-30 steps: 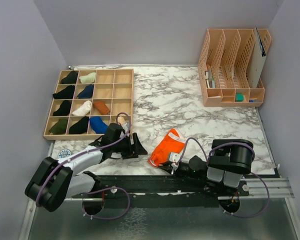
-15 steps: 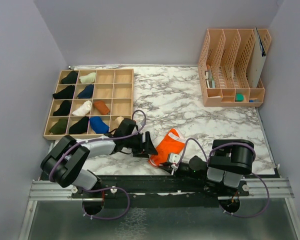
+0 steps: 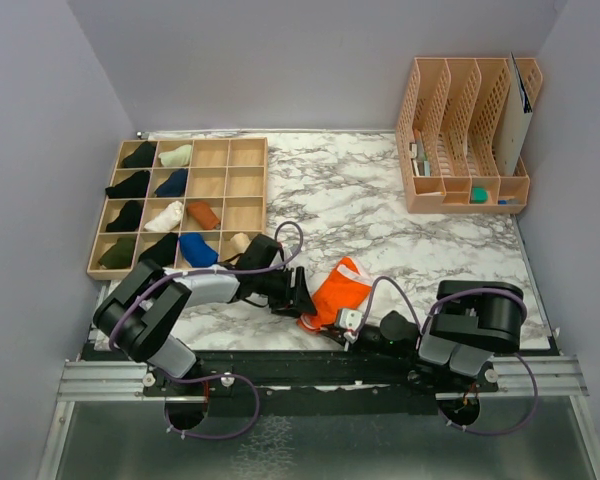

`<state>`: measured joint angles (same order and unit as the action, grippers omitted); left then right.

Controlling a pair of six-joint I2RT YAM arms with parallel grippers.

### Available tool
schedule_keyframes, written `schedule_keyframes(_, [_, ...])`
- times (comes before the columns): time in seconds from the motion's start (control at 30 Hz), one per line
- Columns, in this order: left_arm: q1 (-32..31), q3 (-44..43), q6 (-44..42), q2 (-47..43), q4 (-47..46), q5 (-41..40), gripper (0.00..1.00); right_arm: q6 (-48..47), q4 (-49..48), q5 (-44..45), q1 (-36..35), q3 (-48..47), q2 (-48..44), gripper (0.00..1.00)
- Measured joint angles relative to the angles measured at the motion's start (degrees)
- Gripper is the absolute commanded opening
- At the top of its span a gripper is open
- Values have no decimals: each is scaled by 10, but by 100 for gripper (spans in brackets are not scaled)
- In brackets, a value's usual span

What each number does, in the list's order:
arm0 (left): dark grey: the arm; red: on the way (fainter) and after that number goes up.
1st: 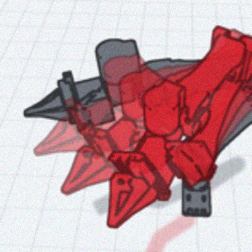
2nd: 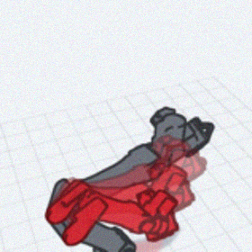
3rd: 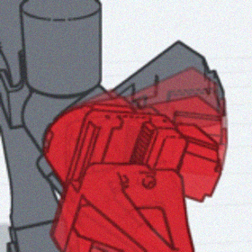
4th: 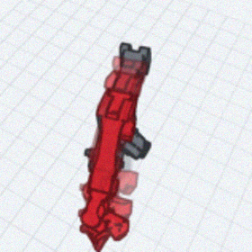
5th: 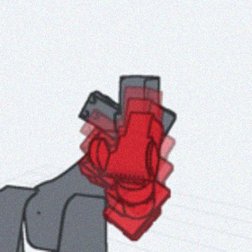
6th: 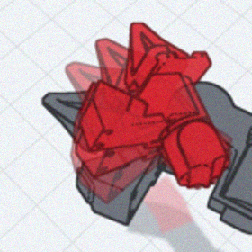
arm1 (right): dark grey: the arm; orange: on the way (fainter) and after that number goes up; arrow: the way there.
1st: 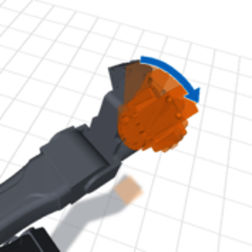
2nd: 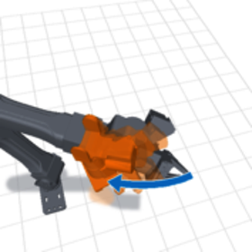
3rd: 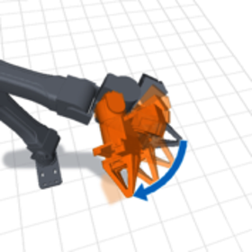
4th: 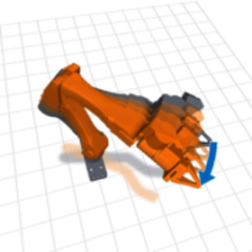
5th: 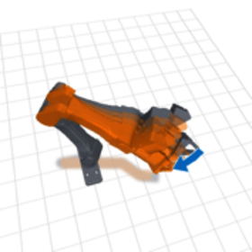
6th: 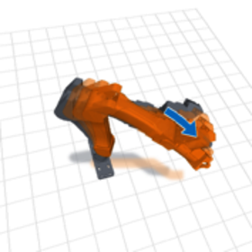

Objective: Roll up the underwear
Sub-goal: Roll the underwear to the center of the board.

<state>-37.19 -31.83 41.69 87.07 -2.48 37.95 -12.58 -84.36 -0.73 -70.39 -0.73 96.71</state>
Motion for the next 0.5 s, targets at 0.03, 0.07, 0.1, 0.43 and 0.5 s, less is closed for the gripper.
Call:
schedule_keyframes(0.03, [-2, -2, -1, 3, 0, 2, 56, -2, 4, 0, 0, 0, 0, 0])
schedule_keyframes(0.07, [-4, -3, -2, 6, 0, 3, 55, -5, 7, -2, 0, 0, 0, 1])
schedule_keyframes(0.1, [-6, -4, -2, 9, 0, 5, 53, -7, 8, -2, 0, 0, 0, 0])
schedule_keyframes(0.43, [-8, 2, -5, 20, 0, 5, 30, -10, 9, -5, 0, 0, 0, 2])
schedule_keyframes(0.5, [-9, 3, -3, 23, 0, 4, 21, -10, 9, -5, 0, 0, 0, 6])
